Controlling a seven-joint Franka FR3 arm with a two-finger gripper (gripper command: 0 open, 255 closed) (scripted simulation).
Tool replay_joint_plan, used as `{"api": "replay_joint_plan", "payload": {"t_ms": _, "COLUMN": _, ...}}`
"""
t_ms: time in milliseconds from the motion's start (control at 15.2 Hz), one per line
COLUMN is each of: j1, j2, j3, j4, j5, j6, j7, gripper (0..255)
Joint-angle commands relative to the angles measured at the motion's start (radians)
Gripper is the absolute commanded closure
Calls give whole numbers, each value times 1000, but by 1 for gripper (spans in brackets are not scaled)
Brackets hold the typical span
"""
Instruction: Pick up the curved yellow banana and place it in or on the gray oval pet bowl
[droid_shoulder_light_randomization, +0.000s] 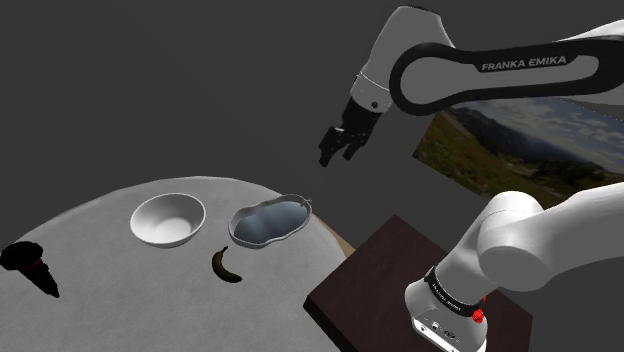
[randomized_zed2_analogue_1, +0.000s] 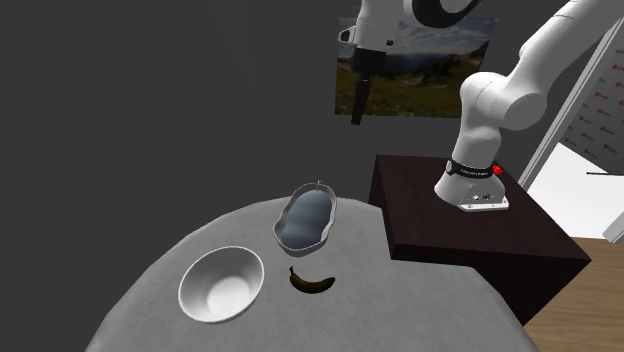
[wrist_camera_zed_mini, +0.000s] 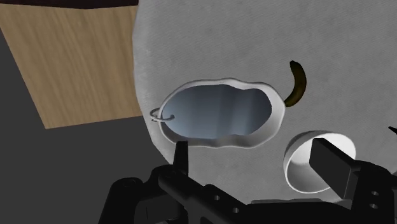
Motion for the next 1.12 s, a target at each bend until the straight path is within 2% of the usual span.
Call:
{"api": "replay_joint_plan", "payload": {"t_ms": 0, "j1": 13, "j2": 56, "j3": 23, "j4": -13, "j5": 15, "j6": 75, "j7": 15, "gripper": 0}}
{"api": "replay_joint_plan", "payload": {"t_ms": 594, "j1": 62, "j2": 355, "j3": 136, "j4": -10, "j5": 50, "j6": 388, "j7": 107, "gripper": 0}}
{"api": "replay_joint_plan", "payload": {"t_ms": 858, "j1": 72, "j2": 513, "j3": 183, "j4": 29, "j5": 18, "j6": 514, "j7": 171, "gripper": 0}}
{"api": "replay_joint_plan", "payload": {"t_ms": 1056, "j1": 83, "j2": 637, "j3": 204, "j4": 72, "j5": -42, "j6": 598, "j7": 242, "gripper": 0}}
